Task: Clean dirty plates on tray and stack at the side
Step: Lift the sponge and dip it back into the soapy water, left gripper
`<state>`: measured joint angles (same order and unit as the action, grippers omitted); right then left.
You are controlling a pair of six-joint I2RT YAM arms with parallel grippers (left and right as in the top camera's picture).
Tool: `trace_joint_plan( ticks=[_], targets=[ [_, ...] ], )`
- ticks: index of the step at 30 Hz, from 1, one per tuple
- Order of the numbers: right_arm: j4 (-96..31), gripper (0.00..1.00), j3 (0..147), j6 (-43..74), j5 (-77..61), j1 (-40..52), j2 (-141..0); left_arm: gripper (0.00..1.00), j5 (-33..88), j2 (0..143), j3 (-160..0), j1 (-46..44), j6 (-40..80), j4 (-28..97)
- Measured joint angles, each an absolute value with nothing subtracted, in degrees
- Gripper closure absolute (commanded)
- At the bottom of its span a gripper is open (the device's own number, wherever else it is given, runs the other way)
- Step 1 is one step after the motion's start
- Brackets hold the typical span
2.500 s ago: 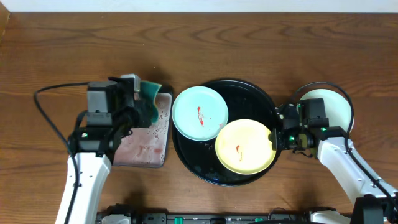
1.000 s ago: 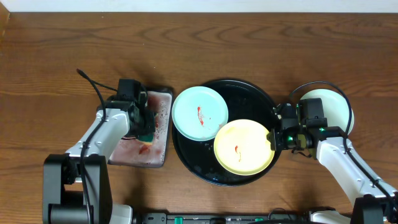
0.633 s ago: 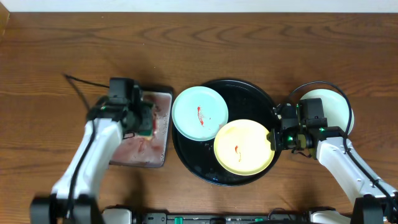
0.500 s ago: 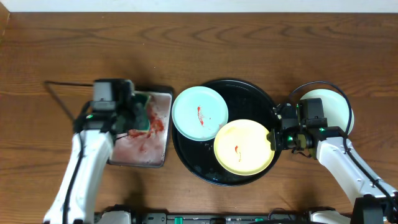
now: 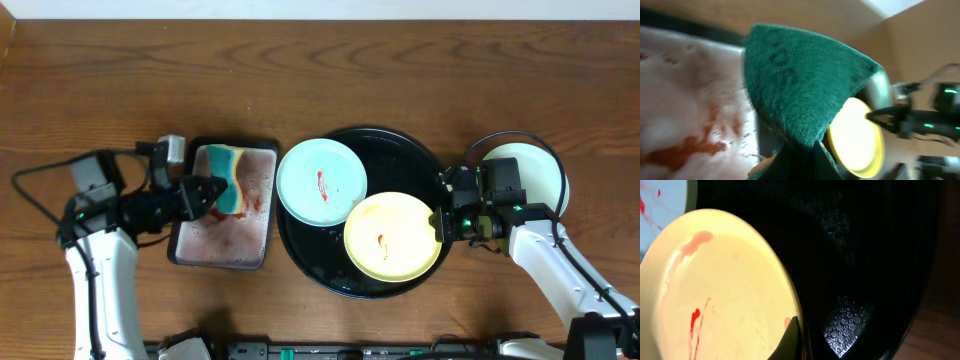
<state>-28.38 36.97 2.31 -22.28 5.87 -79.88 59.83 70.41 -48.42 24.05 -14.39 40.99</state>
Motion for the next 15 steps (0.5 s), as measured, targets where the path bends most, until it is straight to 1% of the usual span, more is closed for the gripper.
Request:
trace_joint_plan(
  ticks=[3, 6, 15],
  targets=[
    [-28.42, 0.99, 36.97, 2.31, -22.31, 5.87, -79.88, 0.93, 66.48, 70.39, -46.19, 28.62, -19.46, 41.19],
    [-28.45, 0.99, 36.97, 2.31, -22.31, 5.87, -79.88, 0.93, 69.84, 70.39, -44.69, 31.18, -22.39, 41.3],
    [-28.27, 0.99, 36.97, 2.31, -22.28, 5.87, -79.88, 0.93, 73.21, 70.39, -44.27, 32.16, -25.63, 41.15]
  ],
)
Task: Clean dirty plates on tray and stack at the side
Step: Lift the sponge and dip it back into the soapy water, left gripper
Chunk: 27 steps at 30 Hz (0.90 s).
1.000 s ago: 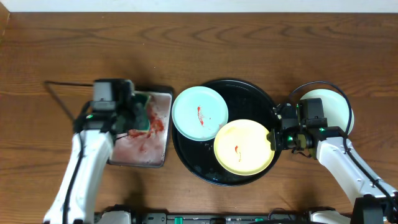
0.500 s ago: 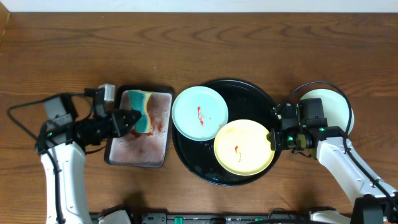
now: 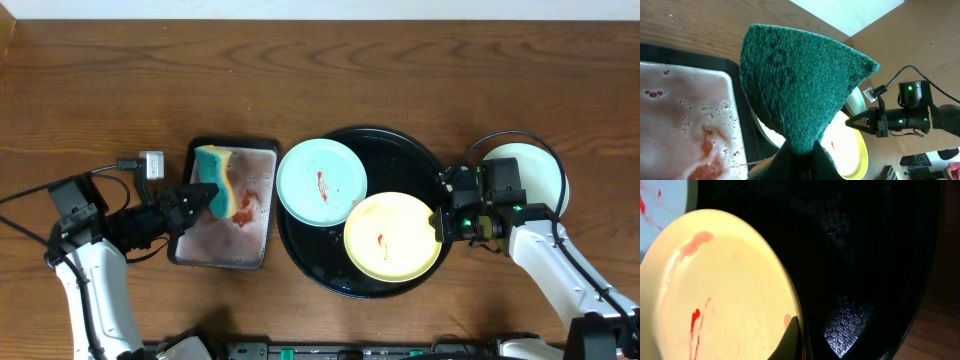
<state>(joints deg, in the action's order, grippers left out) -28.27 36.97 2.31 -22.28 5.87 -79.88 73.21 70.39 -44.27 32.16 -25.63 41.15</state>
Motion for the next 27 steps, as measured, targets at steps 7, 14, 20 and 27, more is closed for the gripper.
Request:
trace_joint_plan(
  ticks=[7, 14, 20, 27],
  targets=[
    [-28.27, 0.99, 36.97, 2.31, -22.28, 5.87, -79.88, 0.93, 73.41, 70.39, -44.27, 32.16, -25.78, 40.93],
    [-28.53, 0.99, 36.97, 2.31, -22.31, 5.87, -79.88, 0.92, 73.41, 70.39, -44.27, 30.5, -25.56, 40.91],
    [-29.15, 0.99, 36.97, 2.31, -22.31, 5.87, -79.88, 0.92, 57.76, 70.39, -44.25, 21.28, -17.15, 34.35],
    [-29.12, 0.99, 36.97, 2.31, -22.28, 5.87, -79.88, 0.93, 26.04, 70.39, -44.25, 5.5, 1.61, 32.49]
  ],
)
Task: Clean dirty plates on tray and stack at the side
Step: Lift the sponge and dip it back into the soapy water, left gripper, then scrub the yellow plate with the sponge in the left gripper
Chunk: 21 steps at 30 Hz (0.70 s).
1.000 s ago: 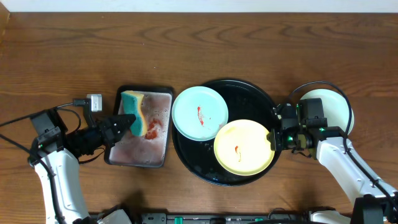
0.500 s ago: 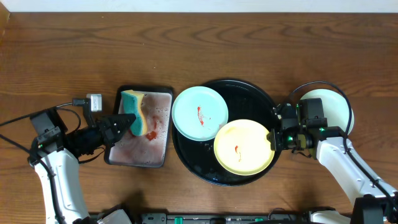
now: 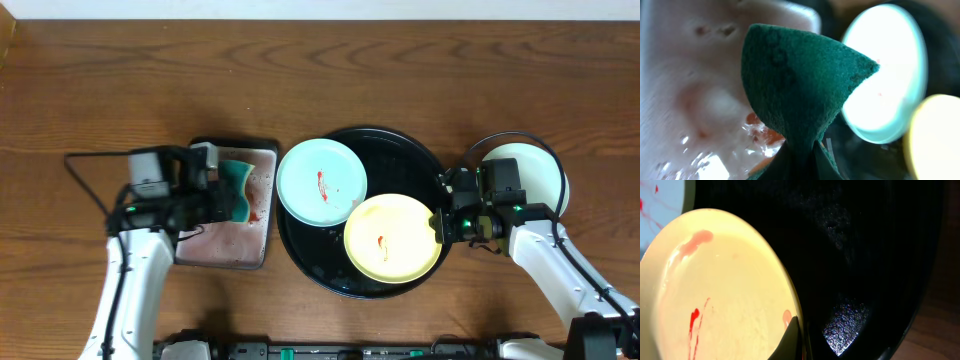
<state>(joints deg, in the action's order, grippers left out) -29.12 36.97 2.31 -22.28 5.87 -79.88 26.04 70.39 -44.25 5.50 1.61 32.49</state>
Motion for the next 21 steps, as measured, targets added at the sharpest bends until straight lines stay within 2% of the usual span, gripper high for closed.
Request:
trace_joint_plan(
  ticks=[5, 10, 16, 21],
  targets=[
    [-29.12, 0.99, 36.97, 2.24, -22.31, 5.87, -79.88, 0.93, 13.67, 71.7, -45.41, -2.31, 8.51, 35.4],
    [-29.12, 0.99, 36.97, 2.07, -22.31, 5.87, -79.88, 0.93, 7.53, 77.84, -53.39, -4.75, 10.79, 44.21],
    [-30.76, 0.99, 36.97, 1.96, -22.28, 5.89, -79.88, 0.93, 10.41, 82.65, -60.88, -9.1, 11.84, 48.53],
    [-32.84, 0.99, 36.6, 1.87, -22.31, 5.87, -79.88, 0.93, 16.1, 82.81, -61.82, -20.71, 12.99, 42.94]
  ],
)
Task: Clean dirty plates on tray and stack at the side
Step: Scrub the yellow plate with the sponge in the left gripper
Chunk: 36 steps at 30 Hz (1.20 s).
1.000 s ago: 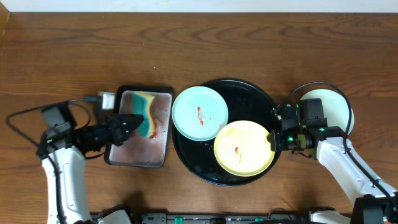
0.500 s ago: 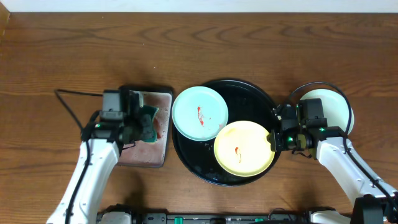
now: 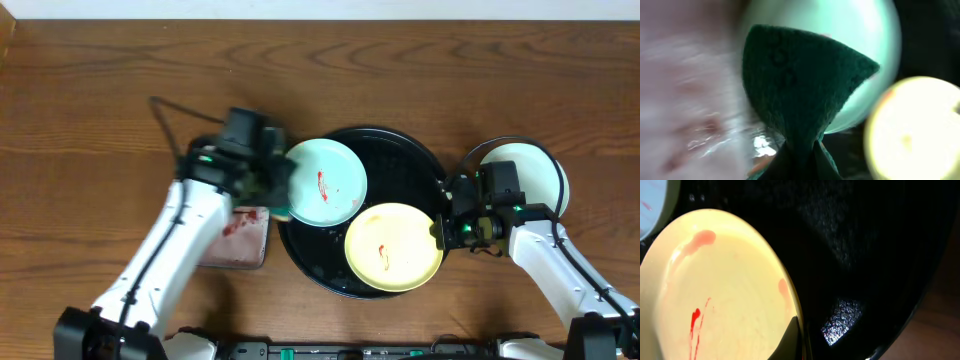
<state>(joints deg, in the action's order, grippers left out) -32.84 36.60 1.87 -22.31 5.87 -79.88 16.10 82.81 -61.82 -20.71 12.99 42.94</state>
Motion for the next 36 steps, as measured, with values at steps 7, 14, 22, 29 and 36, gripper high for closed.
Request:
trace_joint_plan(
  ticks=[7, 14, 22, 29, 36],
  targets=[
    [-32.73, 0.99, 34.61, 1.85, -22.55, 5.89, -79.88, 0.93, 19.22, 88.2, -62.19, -38.09, 20.58, 33.47],
    [-32.38, 0.99, 34.33, 1.87, -22.24, 5.89, -79.88, 0.93, 24.4, 98.3, -62.22, -46.87, 27.09, 23.77],
    [-32.56, 0.99, 34.3, 1.85, -22.11, 5.89, -79.88, 0.93, 27.22, 104.68, -62.81, -50.35, 30.92, 25.12],
    [-32.53, 0.99, 34.28, 1.85, -22.13, 5.98, -79.88, 0.93, 22.61, 102.87, -63.51, -48.1, 31.48, 35.83],
    [-32.38, 0.99, 34.28, 1.87, -21.47, 5.98, -79.88, 0.93, 19.11, 96.62, -63.42, -45.93, 31.44, 34.2]
  ],
)
